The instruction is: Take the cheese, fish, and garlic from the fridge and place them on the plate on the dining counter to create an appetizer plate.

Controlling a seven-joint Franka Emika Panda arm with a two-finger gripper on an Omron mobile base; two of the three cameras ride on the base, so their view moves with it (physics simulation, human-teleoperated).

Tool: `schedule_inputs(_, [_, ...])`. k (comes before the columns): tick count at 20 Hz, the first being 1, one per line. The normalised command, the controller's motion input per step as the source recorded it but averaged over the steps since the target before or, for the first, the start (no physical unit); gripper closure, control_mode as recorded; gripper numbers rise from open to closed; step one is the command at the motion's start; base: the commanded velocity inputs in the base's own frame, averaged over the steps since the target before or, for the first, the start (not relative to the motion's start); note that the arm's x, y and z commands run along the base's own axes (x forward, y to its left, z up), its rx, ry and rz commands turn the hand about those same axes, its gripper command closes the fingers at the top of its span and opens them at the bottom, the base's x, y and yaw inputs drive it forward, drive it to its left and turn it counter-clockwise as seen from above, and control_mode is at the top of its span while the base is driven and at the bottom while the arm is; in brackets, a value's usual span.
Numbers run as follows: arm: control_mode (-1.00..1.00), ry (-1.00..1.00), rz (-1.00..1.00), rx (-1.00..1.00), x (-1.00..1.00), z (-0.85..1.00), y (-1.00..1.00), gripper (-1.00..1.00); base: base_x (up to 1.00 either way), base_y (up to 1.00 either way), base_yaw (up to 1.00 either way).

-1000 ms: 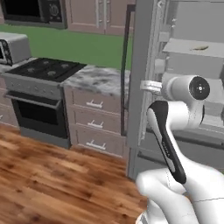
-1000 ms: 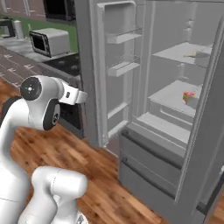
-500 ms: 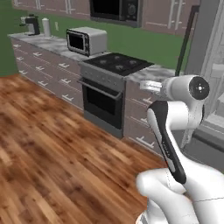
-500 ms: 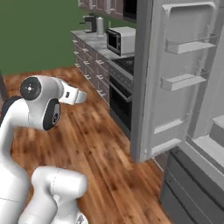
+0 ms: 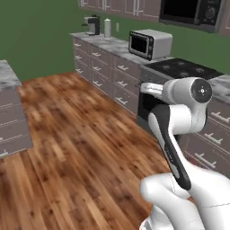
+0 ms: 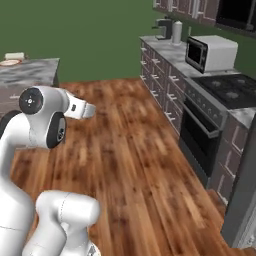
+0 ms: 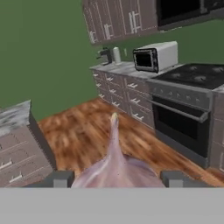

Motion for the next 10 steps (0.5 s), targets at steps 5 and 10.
schedule_inputs(5, [1.0,0.0,0.0,0.0,0.0,0.0,0.0,1.0,1.0,0.93,0.15])
schedule_inputs(10, [1.0,0.0,0.0,0.0,0.0,0.0,0.0,1.0,1.0,0.65,0.06])
